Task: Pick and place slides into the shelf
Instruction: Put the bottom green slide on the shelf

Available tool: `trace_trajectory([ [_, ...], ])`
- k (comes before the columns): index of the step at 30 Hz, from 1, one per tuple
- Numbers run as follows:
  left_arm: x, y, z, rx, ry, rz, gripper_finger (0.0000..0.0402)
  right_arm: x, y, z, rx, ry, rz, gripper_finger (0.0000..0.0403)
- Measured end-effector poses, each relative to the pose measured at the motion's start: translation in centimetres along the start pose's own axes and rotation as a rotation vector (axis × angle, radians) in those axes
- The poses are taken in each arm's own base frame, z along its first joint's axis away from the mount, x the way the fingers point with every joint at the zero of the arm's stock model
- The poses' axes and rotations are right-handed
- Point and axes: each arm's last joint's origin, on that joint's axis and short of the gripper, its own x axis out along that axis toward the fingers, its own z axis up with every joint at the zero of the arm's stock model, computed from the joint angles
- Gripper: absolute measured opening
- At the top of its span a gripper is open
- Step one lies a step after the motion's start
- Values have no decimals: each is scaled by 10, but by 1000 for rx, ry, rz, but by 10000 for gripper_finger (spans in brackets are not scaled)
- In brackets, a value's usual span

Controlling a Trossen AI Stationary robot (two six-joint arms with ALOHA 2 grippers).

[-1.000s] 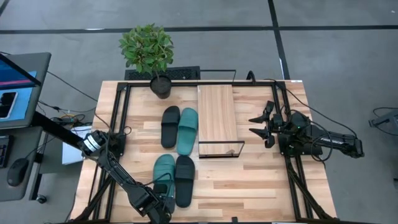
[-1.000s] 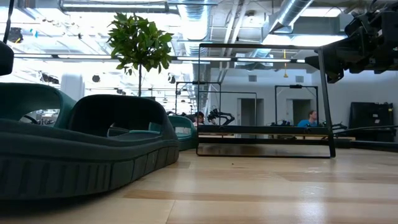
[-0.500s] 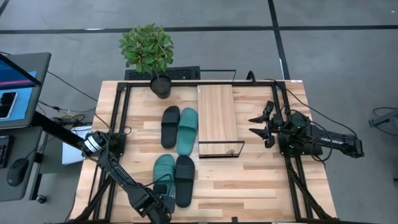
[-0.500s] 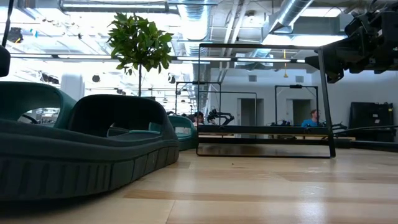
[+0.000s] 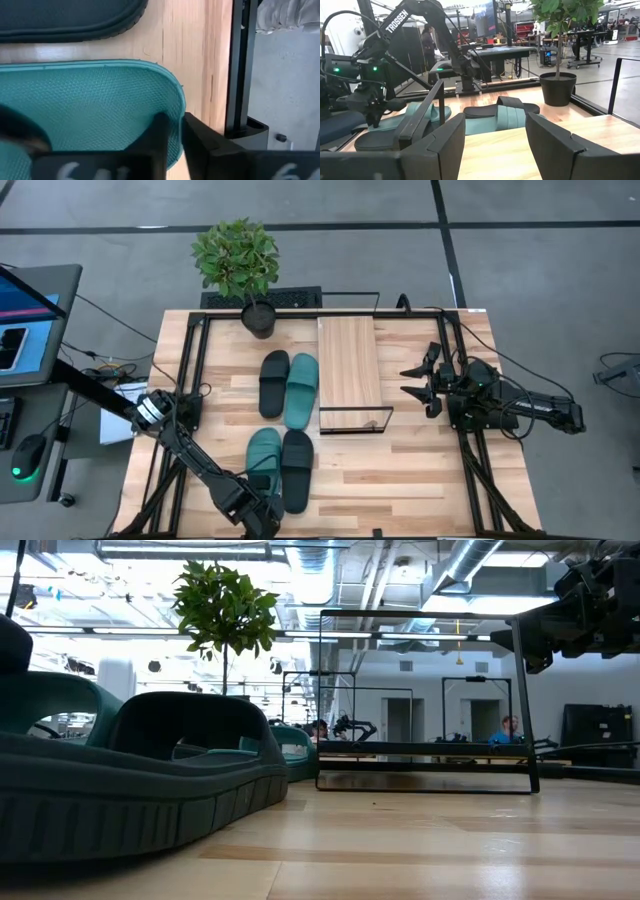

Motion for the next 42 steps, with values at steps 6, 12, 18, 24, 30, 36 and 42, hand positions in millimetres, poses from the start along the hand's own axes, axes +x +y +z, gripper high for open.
trace_trajectory([
  [6, -1, -2, 0, 2, 1, 0, 5, 0, 0, 0, 0, 0, 0, 201],
  [12, -10, -10, 7, 15, 25, 31, 2, 0, 0, 0, 0, 0, 0, 201],
  [18, -22, -23, 12, 34, 32, 38, 0, 0, 0, 0, 0, 0, 0, 201],
  [24, -35, -47, 5, 25, 4, 4, 0, 0, 0, 0, 0, 0, 0, 201],
  [30, -44, -65, -10, -51, -50, 61, 0, 0, 0, 0, 0, 0, 0, 201],
  [36, -59, -70, -20, -147, -106, 200, 0, 0, 0, 0, 0, 0, 0, 201],
  [42, -78, -66, -24, -188, -119, 343, 0, 0, 0, 0, 0, 0, 0, 201],
])
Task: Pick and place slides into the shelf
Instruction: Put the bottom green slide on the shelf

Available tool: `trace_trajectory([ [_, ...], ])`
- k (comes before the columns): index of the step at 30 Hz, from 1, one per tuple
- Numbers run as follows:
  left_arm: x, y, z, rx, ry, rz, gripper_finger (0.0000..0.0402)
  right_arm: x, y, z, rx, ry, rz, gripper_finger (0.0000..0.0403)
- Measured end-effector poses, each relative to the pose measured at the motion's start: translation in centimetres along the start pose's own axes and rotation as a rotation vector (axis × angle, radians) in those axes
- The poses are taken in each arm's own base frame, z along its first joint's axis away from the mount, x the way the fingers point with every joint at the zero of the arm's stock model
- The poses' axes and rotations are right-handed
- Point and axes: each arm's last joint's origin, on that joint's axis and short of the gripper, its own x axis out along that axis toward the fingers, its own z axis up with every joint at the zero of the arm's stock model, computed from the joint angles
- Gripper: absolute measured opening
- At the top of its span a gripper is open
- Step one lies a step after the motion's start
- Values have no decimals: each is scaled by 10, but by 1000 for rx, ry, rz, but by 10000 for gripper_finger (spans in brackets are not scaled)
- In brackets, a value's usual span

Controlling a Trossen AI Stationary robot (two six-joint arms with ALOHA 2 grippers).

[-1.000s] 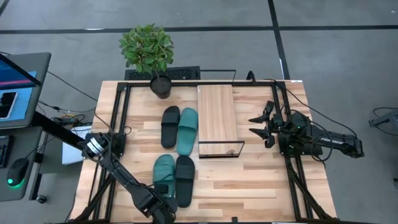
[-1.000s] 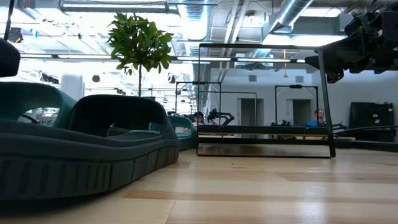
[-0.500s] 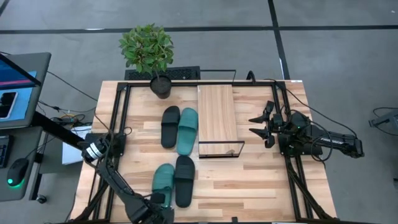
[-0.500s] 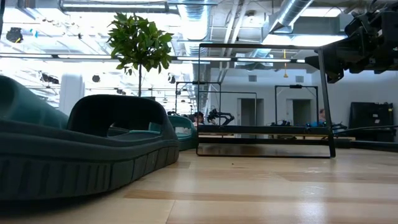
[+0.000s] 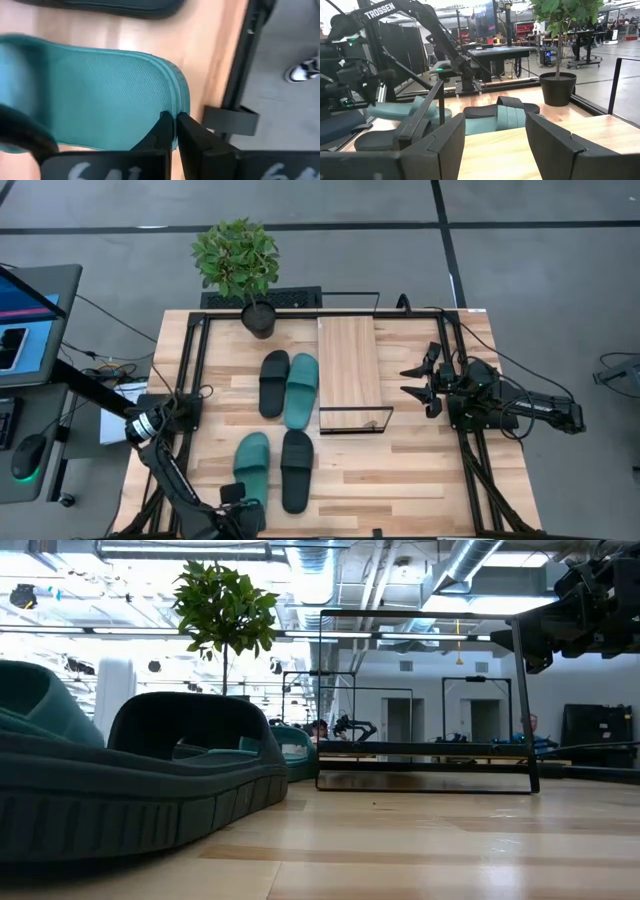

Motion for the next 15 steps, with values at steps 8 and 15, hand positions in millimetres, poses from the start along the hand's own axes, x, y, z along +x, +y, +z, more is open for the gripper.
trace_trajectory([
  [8, -19, 4, 4, 33, -2, 36, 0, 0, 0, 0, 0, 0, 0, 201],
  [15, -42, 7, 5, 54, -20, 74, 0, 0, 0, 0, 0, 0, 0, 201],
])
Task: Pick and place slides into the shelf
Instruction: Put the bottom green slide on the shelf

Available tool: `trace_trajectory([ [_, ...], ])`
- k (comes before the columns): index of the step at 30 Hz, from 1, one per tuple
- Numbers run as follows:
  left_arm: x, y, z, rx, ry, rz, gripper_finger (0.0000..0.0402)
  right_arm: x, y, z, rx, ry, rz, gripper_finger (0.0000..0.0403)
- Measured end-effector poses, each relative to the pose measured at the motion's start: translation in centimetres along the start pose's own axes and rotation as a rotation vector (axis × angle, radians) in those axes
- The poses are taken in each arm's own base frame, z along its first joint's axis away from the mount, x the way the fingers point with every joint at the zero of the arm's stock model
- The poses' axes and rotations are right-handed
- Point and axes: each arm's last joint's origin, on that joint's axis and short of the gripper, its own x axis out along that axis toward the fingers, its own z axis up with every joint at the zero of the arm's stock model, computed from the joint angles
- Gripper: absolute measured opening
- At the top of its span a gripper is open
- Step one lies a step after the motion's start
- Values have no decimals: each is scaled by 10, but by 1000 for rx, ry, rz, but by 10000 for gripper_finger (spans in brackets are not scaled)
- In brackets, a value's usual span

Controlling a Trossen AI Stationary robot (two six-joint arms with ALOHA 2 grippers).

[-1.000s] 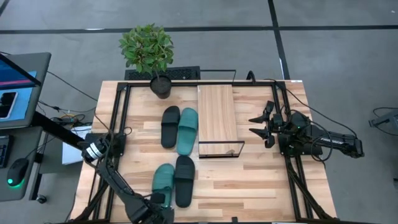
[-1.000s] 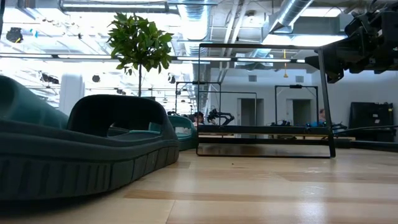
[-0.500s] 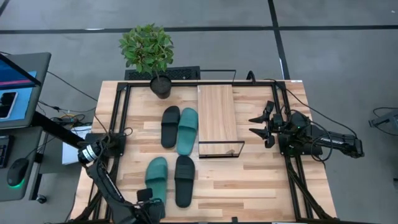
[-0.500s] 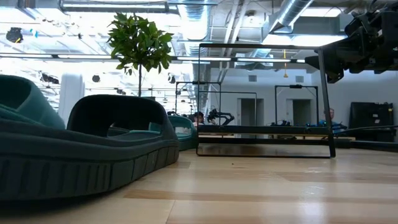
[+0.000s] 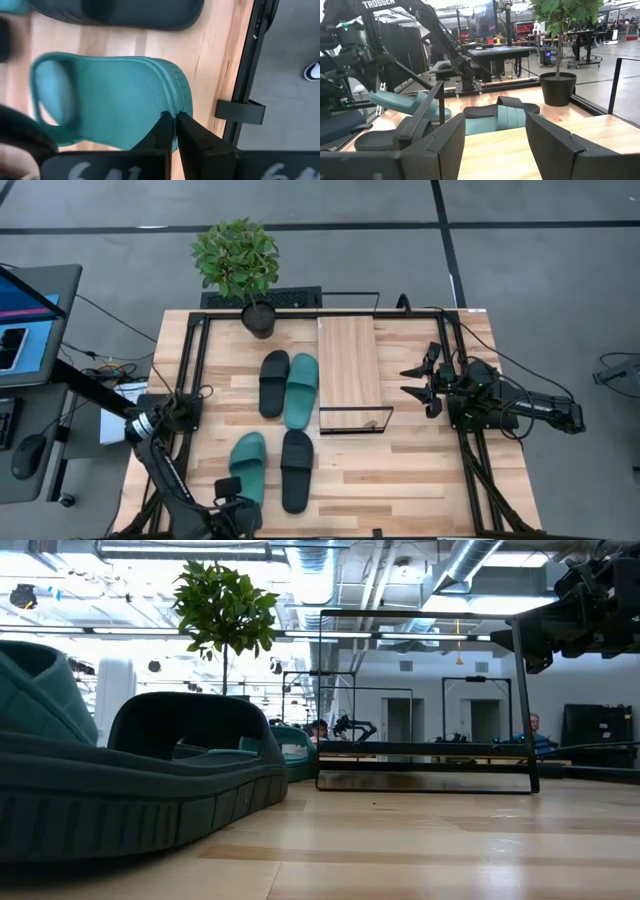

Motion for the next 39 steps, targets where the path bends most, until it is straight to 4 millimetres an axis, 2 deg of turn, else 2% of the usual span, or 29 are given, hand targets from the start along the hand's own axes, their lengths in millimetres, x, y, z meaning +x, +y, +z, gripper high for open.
trace_trajectory([
  [7, -19, 8, 2, 3, -24, 68, 0, 0, 0, 0, 0, 0, 0, 201],
  [12, -22, -1, 5, 30, -33, 43, 0, 0, 0, 0, 0, 0, 0, 201],
  [21, -29, -2, 6, 23, -55, 21, 0, 0, 0, 0, 0, 0, 0, 201],
  [39, -60, 4, 25, 62, -263, -2, 0, 0, 0, 0, 0, 0, 0, 201],
])
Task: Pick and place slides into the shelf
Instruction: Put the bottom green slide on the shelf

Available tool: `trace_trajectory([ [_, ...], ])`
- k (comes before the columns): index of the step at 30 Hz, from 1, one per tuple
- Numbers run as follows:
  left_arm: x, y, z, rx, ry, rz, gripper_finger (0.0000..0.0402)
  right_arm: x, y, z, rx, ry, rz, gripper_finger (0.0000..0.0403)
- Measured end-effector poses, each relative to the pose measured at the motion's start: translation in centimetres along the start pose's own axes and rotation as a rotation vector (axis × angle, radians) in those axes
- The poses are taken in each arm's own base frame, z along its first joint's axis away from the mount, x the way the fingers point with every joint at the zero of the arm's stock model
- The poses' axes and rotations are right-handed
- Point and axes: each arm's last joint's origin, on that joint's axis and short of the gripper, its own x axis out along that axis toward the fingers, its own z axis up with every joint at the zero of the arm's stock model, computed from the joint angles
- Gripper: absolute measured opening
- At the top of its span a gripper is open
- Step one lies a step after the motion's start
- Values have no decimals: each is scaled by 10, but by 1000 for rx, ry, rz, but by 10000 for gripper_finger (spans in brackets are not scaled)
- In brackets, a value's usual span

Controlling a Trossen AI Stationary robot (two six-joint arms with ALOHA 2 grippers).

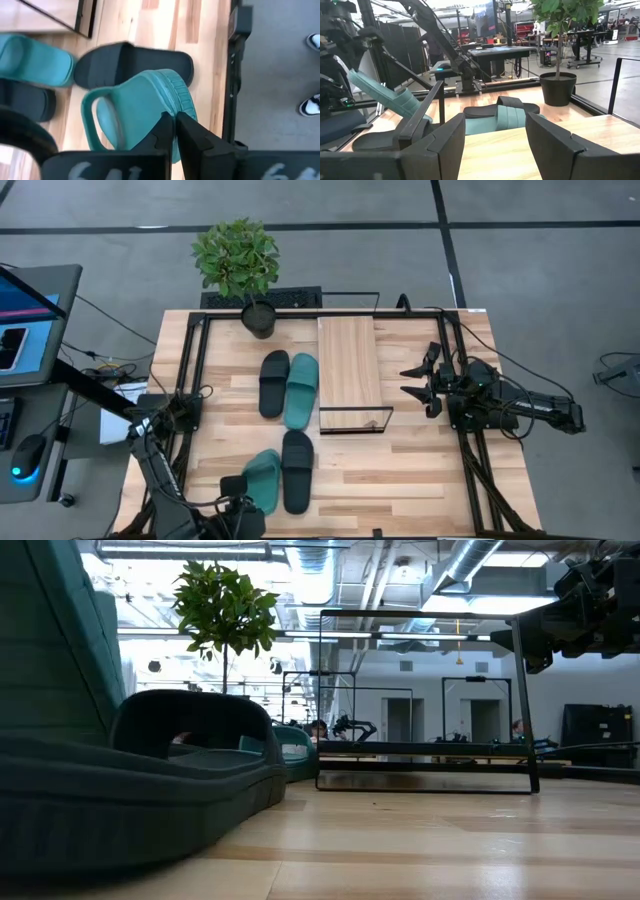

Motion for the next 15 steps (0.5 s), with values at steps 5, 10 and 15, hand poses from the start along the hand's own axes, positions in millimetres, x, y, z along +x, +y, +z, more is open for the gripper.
trace_trajectory([
  [5, -12, 3, 7, -13, -54, -24, 0, 0, 0, 0, 0, 0, 0, 201],
  [10, -29, 8, 17, -22, -148, -39, 0, 0, 0, 0, 0, 0, 0, 201],
  [15, -41, 19, 23, -27, -238, -11, 0, 0, 0, 0, 0, 0, 0, 201],
])
